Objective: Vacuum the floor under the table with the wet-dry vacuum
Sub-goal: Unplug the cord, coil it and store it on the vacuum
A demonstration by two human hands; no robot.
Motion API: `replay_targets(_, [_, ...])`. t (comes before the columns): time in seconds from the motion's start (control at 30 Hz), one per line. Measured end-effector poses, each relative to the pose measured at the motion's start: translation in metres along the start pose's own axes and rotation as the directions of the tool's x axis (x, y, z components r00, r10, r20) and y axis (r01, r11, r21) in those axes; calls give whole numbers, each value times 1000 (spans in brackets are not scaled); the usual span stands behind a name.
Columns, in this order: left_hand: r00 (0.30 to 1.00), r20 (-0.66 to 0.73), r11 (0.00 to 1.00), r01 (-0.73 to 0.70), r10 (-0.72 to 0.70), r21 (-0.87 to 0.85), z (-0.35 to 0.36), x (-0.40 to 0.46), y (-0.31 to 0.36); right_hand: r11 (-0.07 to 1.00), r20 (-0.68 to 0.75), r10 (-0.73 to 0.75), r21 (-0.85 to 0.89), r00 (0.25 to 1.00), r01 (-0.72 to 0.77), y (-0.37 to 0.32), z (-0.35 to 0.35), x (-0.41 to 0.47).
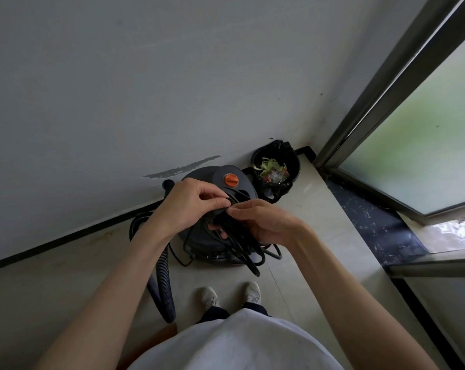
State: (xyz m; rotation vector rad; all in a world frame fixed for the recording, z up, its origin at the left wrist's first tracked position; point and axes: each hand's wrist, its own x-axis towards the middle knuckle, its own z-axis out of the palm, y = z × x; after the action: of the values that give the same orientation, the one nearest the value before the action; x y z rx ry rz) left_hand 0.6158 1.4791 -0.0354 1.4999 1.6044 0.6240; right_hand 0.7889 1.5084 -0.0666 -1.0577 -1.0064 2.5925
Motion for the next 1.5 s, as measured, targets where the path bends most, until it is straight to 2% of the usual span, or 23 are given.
replay_targets(0.1, [1000,21,1000,2,-2,8,3,0,2,999,-21,-20,-45,1000,19,-1,0,-2])
replay_targets(0.3, [998,45,999,30,-32,42,3,4,-4,980,27,-42,-192,999,46,-2,-1,-6])
replay_targets(0.57, [995,94,999,40,-43,33,1,8,-18,922,-28,-89,-381,996,72,3,0,-2])
replay_targets(0.63, [993,109,998,46,-51,53,1,8,-19,916,-36,-86,-397,996,64,3,0,-2])
replay_targets(0.8, [1000,8,999,7,-8,41,8,3,-21,936,-42,-56,-349,998,38,5,-2,2])
replay_targets(0.9, [997,60,990,-65,58,124,7,-1,-26,946,-48,-59,-321,997,41,5,-6,0])
replay_targets(1.03, [983,179,964,-87,42,251,8,-5,-33,910,-87,-52,-414,995,12,1,-12,-2])
replay_targets(1.23, [973,229,939,-109,33,325,13,-1,-42,882,-125,-30,-470,992,-32,-1,-17,-1])
replay_targets(1.33, [972,214,921,-170,97,351,21,1,-43,873,-130,-4,-484,992,-60,2,-20,1])
replay_targets(1.5, [945,268,777,-310,188,548,35,-4,-48,921,-157,32,-379,987,-90,14,-31,6])
